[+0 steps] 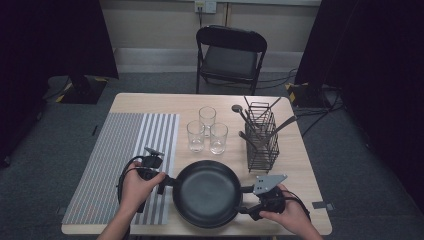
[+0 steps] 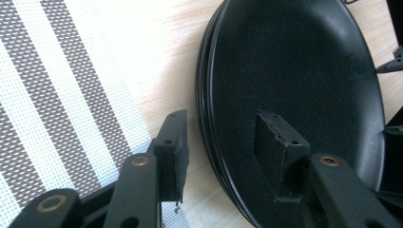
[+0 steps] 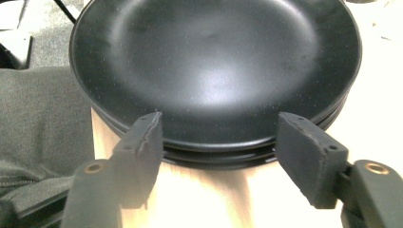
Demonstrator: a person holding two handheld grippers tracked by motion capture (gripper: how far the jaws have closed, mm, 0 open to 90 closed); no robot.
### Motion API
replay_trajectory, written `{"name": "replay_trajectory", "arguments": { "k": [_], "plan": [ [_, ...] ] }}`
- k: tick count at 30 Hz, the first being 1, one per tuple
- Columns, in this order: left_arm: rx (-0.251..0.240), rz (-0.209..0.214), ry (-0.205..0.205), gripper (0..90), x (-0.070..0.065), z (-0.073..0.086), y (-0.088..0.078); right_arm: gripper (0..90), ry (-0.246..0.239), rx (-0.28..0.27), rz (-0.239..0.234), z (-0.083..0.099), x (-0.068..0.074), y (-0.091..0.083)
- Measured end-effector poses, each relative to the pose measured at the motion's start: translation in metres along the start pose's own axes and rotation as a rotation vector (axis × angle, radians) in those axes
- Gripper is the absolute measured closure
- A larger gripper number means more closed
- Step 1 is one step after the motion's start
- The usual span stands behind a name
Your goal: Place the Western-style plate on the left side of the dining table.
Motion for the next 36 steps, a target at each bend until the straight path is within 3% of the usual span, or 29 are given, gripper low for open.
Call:
{"name": "replay_trajectory", "arguments": {
  "k": [7,9,10,11,15,17,21,29,36],
  "plan": [
    [-0.010,-0.001,-0.003,56.5,-0.0023,-0.0011,0.0013,32.5,-0.002,-0.008,-0.003,-0.0001,-0.0002,0.0000],
    [-0.005,0.004,0.014,56.8,-0.0024,-0.0018,0.0018,32.4,-0.001,-0.009,-0.002,0.0000,-0.0001,0.0001],
    [-0.010,0.003,-0.002,56.8,-0.0042,-0.0018,0.0022,32.4,0.003,-0.010,-0.002,0.0002,0.0001,0.0002],
    [0.002,0.002,0.019,56.8,-0.0034,-0.0025,0.0017,32.4,0.004,-0.011,0.001,0.0003,0.0002,0.0004],
    [0.002,0.007,0.023,57.5,-0.0041,-0.0036,0.0020,31.8,0.003,-0.012,0.003,-0.0004,0.0009,0.0024],
    [-0.003,0.008,-0.001,57.9,-0.0051,-0.0035,0.0030,31.7,0.003,-0.014,0.003,-0.0005,0.0013,0.0028],
    [0.008,0.001,0.029,57.8,-0.0037,-0.0045,0.0035,31.7,0.005,-0.015,0.004,-0.0006,0.0015,0.0032],
    [0.007,-0.011,-0.007,61.2,-0.0035,-0.0056,0.0036,31.4,-0.001,-0.016,0.002,-0.0010,0.0012,0.0045],
    [0.006,-0.006,0.002,60.9,-0.0025,-0.0059,0.0038,31.1,-0.001,-0.002,0.007,-0.0022,0.0014,0.0050]
  ]
}}
Point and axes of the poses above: each handheld gripper's, and its own axes: y roughly forward along the jaws, z roughly out of its underside, x roughly to its left, the point moved 1 cm from there along y, roughly forward along the jaws, and after that the axes turned 9 degrees about -x, right-handed, at the moved point
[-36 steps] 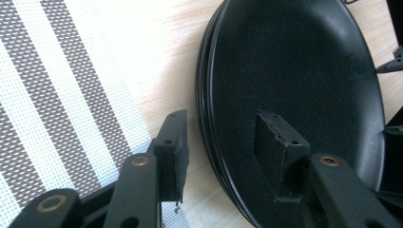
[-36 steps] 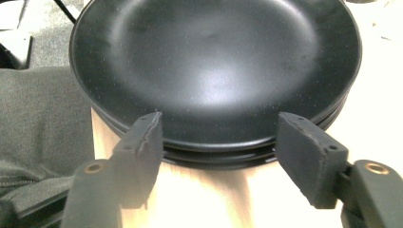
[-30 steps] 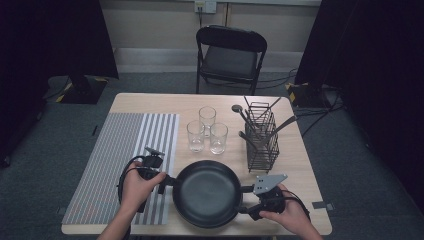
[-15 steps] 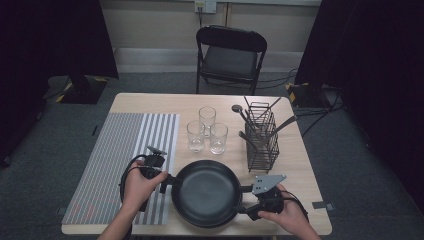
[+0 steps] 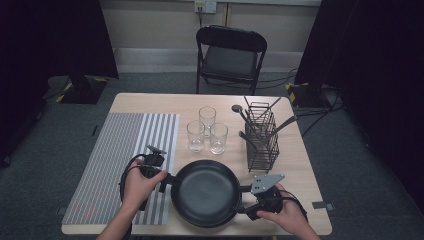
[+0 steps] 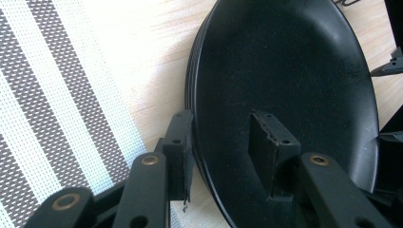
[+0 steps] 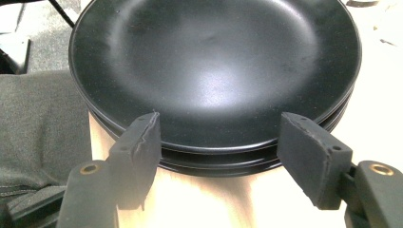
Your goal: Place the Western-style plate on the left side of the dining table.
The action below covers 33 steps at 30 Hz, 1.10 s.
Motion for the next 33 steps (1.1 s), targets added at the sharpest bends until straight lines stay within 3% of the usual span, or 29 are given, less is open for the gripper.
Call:
{"name": "replay_trajectory", "arguments": {
  "k": [20,23,25,33],
  "plan": [
    [0.000,-0.015,-0.014,64.0,-0.0001,-0.0004,0.0000,30.4,0.011,-0.013,-0.003,0.0007,-0.0011,0.0017],
    [0.001,-0.020,0.002,64.9,0.0013,-0.0005,-0.0003,30.3,0.011,-0.013,-0.003,0.0005,-0.0011,0.0020],
    [0.001,-0.017,-0.014,65.0,0.0006,-0.0006,-0.0002,30.1,0.012,-0.017,-0.005,0.0008,-0.0012,0.0020],
    [0.010,-0.011,-0.002,64.3,0.0032,-0.0018,-0.0005,29.6,0.010,-0.017,-0.004,0.0003,-0.0014,0.0032]
  ]
}}
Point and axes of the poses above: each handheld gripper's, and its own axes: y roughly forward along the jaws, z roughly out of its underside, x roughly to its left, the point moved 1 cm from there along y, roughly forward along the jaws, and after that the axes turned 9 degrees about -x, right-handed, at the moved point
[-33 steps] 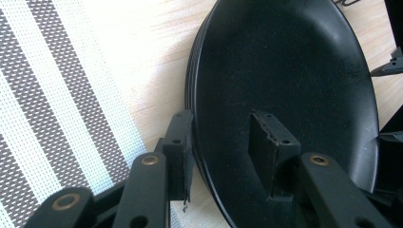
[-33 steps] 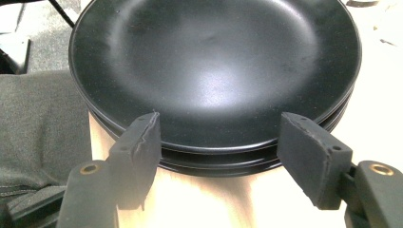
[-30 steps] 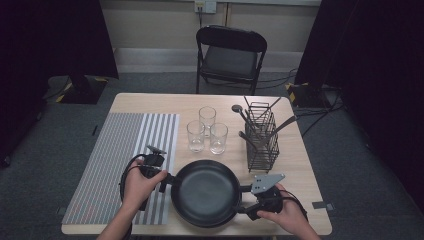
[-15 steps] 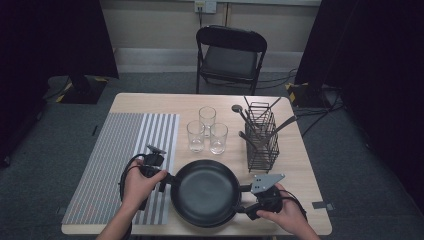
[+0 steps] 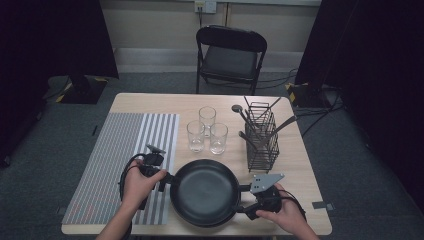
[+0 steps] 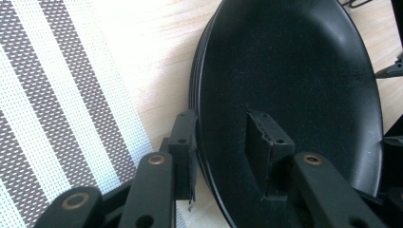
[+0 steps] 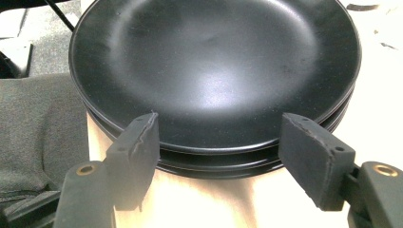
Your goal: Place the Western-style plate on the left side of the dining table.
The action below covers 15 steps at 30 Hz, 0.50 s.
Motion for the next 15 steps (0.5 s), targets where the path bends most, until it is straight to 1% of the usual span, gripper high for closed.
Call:
{"name": "replay_trajectory", "arguments": {
  "k": [3,4,5,6,7,10,11,15],
  "plan": [
    [-0.001,-0.006,0.007,64.0,-0.0007,-0.0001,0.0010,29.6,0.002,0.001,0.001,-0.0003,0.0002,0.0004],
    [-0.005,-0.003,-0.013,63.9,-0.0012,0.0003,0.0022,29.6,0.002,0.001,0.001,-0.0003,0.0002,0.0005],
    [0.009,-0.001,0.002,63.5,0.0009,0.0000,0.0028,29.6,0.002,0.000,0.001,-0.0002,0.0002,0.0006],
    [0.010,-0.005,-0.016,63.2,0.0004,0.0007,0.0042,29.6,0.003,-0.003,0.002,-0.0003,0.0002,0.0010],
    [0.007,-0.008,-0.007,63.5,0.0009,0.0007,0.0056,29.6,0.004,-0.003,0.000,-0.0004,0.0002,0.0013],
    [0.011,-0.015,-0.013,64.9,0.0003,0.0003,0.0056,29.6,0.003,0.001,0.003,-0.0010,0.0004,0.0022],
    [0.015,-0.013,-0.008,65.0,0.0010,0.0002,0.0054,29.6,0.002,-0.001,0.002,-0.0010,0.0005,0.0026],
    [0.022,0.000,-0.015,64.9,0.0021,0.0001,0.0045,29.6,-0.003,-0.004,0.005,-0.0019,0.0009,0.0056]
  ]
}}
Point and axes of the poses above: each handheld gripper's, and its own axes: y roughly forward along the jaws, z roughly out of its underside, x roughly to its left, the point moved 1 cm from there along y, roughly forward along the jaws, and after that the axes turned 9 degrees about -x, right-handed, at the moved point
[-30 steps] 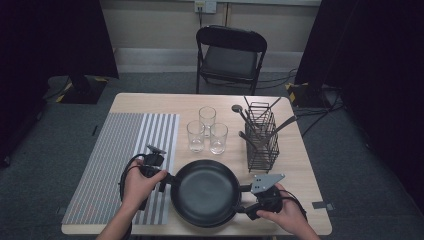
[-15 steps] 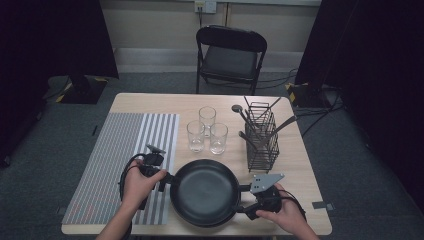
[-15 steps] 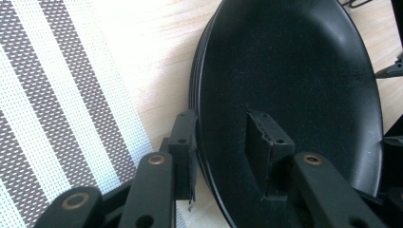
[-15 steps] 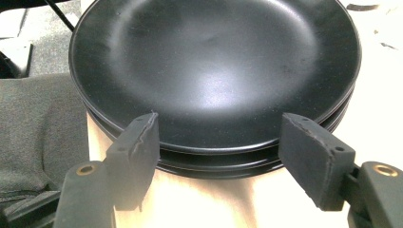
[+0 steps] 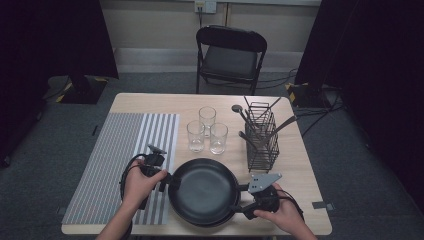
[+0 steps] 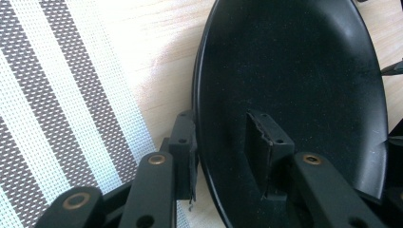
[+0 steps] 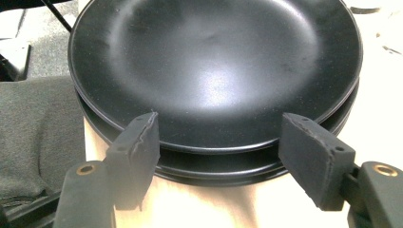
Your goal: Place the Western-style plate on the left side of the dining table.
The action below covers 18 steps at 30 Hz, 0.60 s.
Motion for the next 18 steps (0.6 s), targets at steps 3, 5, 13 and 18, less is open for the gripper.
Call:
{"name": "replay_trajectory", "arguments": {
  "k": [3,5,13,18],
  "plan": [
    [-0.007,0.001,-0.014,65.1,0.0012,0.0004,-0.0004,29.6,-0.001,0.003,0.000,-0.0006,-0.0001,0.0006],
    [-0.007,0.001,-0.013,65.8,0.0012,0.0005,-0.0005,29.6,0.001,0.001,-0.001,-0.0005,-0.0003,0.0006],
    [-0.009,-0.002,-0.010,66.1,0.0020,0.0002,-0.0011,29.6,0.012,-0.010,-0.001,0.0007,-0.0007,0.0010],
    [-0.011,0.001,-0.016,65.6,0.0014,0.0002,-0.0011,29.6,0.010,-0.013,-0.001,0.0006,-0.0005,0.0017]
  ]
}}
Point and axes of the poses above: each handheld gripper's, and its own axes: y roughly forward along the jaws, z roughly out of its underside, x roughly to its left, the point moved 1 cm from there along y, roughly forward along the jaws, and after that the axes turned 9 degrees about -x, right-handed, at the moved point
